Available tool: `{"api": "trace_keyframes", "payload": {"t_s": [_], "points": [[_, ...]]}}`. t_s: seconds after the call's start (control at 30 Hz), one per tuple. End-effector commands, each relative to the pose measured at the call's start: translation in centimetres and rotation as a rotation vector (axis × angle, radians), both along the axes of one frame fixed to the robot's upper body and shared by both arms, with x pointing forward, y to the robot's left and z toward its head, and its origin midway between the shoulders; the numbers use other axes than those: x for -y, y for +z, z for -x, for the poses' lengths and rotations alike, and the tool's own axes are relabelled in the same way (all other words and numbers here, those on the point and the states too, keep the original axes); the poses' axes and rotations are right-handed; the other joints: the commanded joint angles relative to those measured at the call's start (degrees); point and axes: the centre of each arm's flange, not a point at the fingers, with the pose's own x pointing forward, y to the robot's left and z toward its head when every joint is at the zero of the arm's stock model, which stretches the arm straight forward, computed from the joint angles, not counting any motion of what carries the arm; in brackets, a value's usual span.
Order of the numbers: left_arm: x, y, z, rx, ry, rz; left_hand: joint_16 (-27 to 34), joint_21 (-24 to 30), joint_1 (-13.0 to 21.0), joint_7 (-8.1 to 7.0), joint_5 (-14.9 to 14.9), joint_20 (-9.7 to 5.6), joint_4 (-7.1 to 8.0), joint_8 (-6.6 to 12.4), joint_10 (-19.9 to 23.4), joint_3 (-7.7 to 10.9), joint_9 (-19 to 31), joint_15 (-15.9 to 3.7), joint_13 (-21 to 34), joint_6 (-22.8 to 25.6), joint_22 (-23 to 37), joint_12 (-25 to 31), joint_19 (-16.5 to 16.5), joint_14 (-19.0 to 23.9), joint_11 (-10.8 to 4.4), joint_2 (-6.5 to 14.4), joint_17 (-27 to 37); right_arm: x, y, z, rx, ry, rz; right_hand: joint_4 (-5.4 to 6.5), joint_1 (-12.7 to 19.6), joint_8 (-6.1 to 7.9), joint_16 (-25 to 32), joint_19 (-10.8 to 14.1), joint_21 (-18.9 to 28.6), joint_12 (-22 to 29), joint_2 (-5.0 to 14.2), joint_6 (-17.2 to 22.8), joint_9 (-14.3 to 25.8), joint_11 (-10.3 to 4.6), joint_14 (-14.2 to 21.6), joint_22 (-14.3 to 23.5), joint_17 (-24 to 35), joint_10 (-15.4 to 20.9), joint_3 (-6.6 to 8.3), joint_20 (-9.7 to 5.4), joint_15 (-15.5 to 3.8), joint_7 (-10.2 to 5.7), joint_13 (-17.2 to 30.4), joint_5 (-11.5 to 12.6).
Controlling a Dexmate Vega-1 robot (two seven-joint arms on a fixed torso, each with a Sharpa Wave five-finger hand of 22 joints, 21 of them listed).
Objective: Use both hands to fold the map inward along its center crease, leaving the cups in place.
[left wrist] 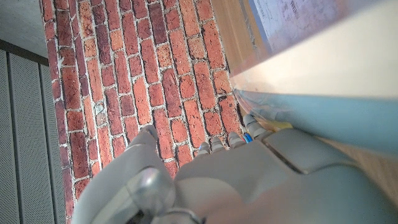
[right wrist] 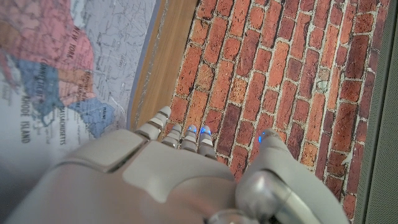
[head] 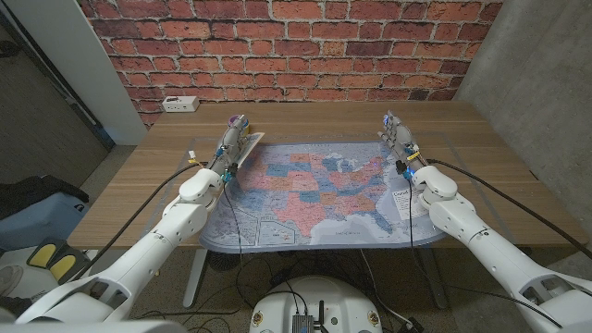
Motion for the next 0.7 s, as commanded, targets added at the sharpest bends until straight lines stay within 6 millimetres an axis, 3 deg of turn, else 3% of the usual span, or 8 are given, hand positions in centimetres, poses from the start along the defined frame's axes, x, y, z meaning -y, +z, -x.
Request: {"api": "trace_keyframes", "payload": {"t_s": [0.03,0.43,0.57,0.7], "points": [[-0.3,-0.4,0.2,-0.012,0.002,0.001,0.33,0.27,0.51,-0.11,0.37,0.03,-0.14,0.31,-3.73,0.38,0.20,-2.16,0.19,-2.87,0.11,0.36,-1.90,-3.50,-0.07,0.06,0.24,-0.5,-0.3,0.2,-0.008,-0.015,0.029,-0.05,0.48,0.41,0.28,0.45,0.32,0.26,0.09,0.30,0.27,-0.04,-0.39,0.07,0.09,-0.76,0.33,-0.16,0.10,0.01,0.13,0.43],[-0.4,0.0,1.4,0.023,0.052,-0.062,0.51,-0.19,0.75,0.00,0.34,0.35,-0.68,0.68,-2.78,0.31,0.21,-1.72,0.19,-1.91,0.14,0.73,-1.89,-3.15,0.38,0.06,0.21,-2.0,0.5,0.8,-0.021,-0.122,0.253,-0.34,0.81,0.47,0.33,0.44,0.35,0.36,0.23,0.43,0.27,0.06,-0.20,0.06,0.01,-0.53,0.51,-0.05,0.16,-0.18,0.13,0.48],[-0.5,0.5,2.4,0.033,0.125,-0.115,0.81,-1.13,0.78,-0.09,0.29,2.84,-1.30,1.18,-1.13,0.02,0.29,1.35,0.25,0.17,0.23,1.22,-2.74,-2.17,1.63,-0.17,0.29,-2.3,1.0,1.3,-0.003,-0.162,0.307,-0.59,1.17,0.40,0.49,0.58,0.41,0.41,0.45,0.19,0.27,0.06,0.27,0.05,-0.03,-0.42,0.72,0.39,0.61,-0.32,0.13,0.52],[-0.5,0.6,3.2,0.029,0.168,-0.152,1.26,-1.67,0.56,-0.88,0.23,5.49,-1.71,1.42,0.68,-0.30,0.37,3.53,0.34,2.15,0.35,1.68,-2.67,-0.33,2.82,-0.36,0.41,-2.6,1.4,1.8,0.003,-0.203,0.370,-1.15,1.82,0.63,0.82,0.94,0.56,0.66,0.53,0.75,0.28,0.03,1.48,0.05,-0.08,0.36,1.00,2.23,1.09,-1.18,0.14,0.54]]}}
